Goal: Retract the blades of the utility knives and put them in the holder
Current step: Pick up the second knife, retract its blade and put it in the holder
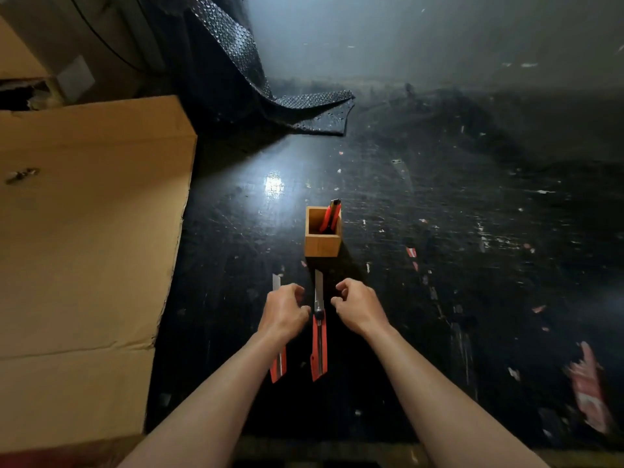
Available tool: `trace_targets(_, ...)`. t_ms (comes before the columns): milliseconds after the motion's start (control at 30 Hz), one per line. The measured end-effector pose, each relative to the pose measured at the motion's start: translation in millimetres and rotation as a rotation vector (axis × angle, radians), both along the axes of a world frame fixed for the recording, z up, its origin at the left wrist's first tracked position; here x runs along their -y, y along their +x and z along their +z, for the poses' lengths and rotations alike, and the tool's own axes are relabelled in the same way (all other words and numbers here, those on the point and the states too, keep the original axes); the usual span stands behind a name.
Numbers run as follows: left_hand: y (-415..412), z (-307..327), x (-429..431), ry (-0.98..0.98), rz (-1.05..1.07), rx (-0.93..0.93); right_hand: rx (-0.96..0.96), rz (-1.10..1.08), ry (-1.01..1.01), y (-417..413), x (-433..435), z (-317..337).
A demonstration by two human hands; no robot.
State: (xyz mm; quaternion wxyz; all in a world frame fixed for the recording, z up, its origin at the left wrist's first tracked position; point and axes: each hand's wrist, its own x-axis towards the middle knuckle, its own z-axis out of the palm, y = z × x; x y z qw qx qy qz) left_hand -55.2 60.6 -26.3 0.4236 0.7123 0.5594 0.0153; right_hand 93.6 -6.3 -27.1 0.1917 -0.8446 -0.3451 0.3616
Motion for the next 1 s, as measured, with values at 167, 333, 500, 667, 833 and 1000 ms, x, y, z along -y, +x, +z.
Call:
trace_targets(167,-5.9,-16.3,36.2,-0.059,-0.063,-0.066,-0.043,0.054,-0.104,-24.2,34.3,-19.0)
trace_targets(333,-7.7,-28.0,56.5,-0.106,-0.014,-0.002,-0.148,0.041,-0.063,-41.5,51.6,-26.8)
trace_targets(500,-13.8,-24.1,61.4,-0.154,0.07,0.116,-0.238,-0.061,0.039,-44.9,60.4,-24.9)
trace_targets(667,-17.6,1.4,59.2,-0.116,0.142,0.257,-0.302,-0.106,0.187,-39.8,61.8,-5.6)
trace_targets(833,-15.9,46.2,39.3,-0.117,0.151,0.439,-0.376,-0.109,0.4,-26.4,52.4,43.5)
trace_targets(1000,-7.6,109.9,5.2,-0.117,0.075,0.652,-0.393,-0.075,0.614,-12.8,31.7,111.7)
